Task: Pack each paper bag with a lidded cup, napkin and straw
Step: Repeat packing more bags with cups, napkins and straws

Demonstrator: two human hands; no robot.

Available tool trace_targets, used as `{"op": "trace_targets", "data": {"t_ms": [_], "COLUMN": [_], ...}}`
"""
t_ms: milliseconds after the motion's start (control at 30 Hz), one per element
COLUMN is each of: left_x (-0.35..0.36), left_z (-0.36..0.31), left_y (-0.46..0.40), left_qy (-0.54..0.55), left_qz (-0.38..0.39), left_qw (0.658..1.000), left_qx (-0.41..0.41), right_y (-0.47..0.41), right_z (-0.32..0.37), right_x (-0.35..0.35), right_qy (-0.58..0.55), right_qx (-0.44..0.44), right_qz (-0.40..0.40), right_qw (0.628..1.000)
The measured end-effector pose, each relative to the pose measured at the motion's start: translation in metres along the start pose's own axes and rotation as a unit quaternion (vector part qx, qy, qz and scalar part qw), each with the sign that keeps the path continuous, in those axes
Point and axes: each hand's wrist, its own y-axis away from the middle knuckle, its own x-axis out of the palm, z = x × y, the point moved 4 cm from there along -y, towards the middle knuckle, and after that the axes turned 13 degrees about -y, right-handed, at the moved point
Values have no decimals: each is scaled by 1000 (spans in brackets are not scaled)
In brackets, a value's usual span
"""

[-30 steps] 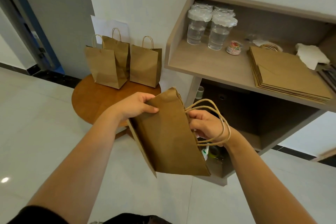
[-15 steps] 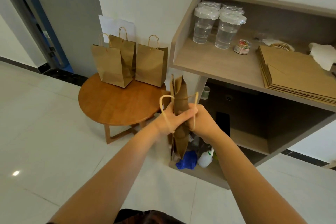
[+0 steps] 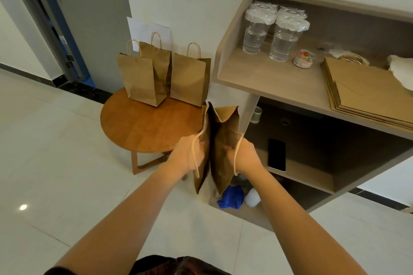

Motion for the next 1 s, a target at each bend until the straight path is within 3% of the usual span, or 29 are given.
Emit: {"op": "trace_targets", "data": {"t_ms": [167, 367, 567, 833, 900, 1000], "left_x": [-6, -17, -11, 2, -3, -7], "left_z": [47, 79, 72, 93, 104, 128], "left_y": [-7, -7, -11, -13, -14, -15], "left_qy": [-143, -203, -136, 91, 32, -61], "left_qz": [33, 20, 29, 40, 13, 60], "left_qw": [985, 964, 978, 982, 985, 981], "left_qx": [-89, -172, -157, -158, -166, -176], "right_y": [-1, -2, -8, -21, -24, -32], "right_z": [-6, 1, 5, 4, 6, 9], "right_x": [-18, -31, -12, 5, 8, 10], "right_qy": [129, 210, 164, 120, 132, 149], "right_qx": [69, 80, 91, 97, 97, 103], "right_qz": [-46, -87, -49, -28, -34, -49], "right_qw": [988, 971, 981, 988, 986, 982]}}
